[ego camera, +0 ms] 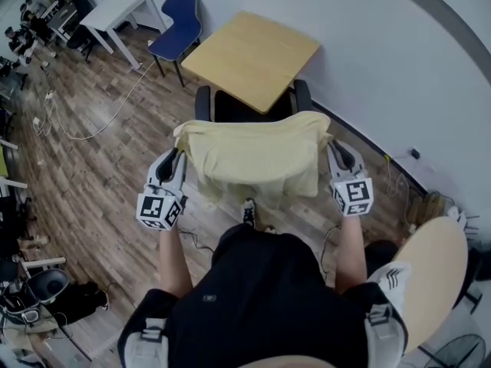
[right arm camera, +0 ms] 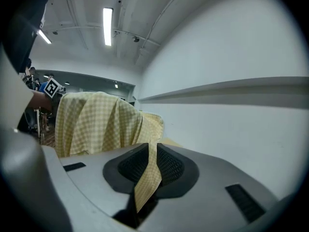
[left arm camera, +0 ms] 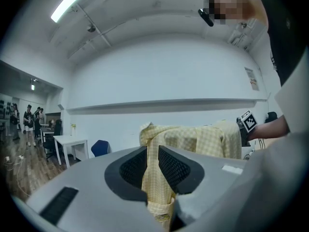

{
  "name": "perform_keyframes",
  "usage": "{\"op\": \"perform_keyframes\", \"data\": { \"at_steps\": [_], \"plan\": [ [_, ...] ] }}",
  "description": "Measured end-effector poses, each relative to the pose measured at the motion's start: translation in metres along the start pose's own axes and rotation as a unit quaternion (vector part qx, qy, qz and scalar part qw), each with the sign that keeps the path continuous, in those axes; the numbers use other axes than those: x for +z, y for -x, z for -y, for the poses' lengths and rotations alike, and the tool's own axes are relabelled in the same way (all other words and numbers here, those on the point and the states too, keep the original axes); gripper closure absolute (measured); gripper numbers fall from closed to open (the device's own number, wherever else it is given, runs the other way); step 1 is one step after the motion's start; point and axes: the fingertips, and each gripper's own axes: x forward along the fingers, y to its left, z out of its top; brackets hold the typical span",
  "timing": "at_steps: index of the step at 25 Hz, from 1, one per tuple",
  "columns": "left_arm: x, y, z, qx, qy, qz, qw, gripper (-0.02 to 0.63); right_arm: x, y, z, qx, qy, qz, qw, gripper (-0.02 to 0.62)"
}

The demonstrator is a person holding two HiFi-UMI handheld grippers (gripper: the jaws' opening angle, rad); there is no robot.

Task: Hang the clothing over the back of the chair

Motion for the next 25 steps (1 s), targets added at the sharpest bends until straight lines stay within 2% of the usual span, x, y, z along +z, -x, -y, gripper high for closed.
{"op": "perform_keyframes", "data": {
  "at_steps": [6, 11, 15, 20, 22, 25],
  "plan": [
    [0.002, 0.025, 0.024, -0.005, -0.005, 0.004, 1.0, 0.552, -0.015, 0.023, -0.018, 0.016, -0.005, -0.003, 1.0, 0.575],
    [0.002, 0.053, 0.041, 0.001, -0.011, -0.001, 0.9999, 0.601, -0.021, 0.041, -0.035, 0.034, -0.007, 0.002, 0.999, 0.597],
    [-0.004, 0.083, 0.052, 0.009, -0.018, -0.004, 0.9998, 0.604, -0.034, 0.063, -0.053, 0.043, -0.018, -0.021, 0.999, 0.6],
    [-0.019, 0.115, 0.063, 0.016, -0.003, -0.015, 0.9998, 0.604, -0.052, 0.081, -0.076, 0.052, -0.027, -0.017, 0.998, 0.6],
    [-0.019, 0.123, 0.062, 0.017, -0.004, -0.019, 0.9997, 0.604, -0.054, 0.088, -0.083, 0.049, -0.035, -0.034, 0.998, 0.6],
    [-0.016, 0.126, 0.06, 0.015, -0.002, -0.013, 0.9998, 0.604, -0.05, 0.091, -0.087, 0.047, -0.033, -0.026, 0.998, 0.599]
  ]
}}
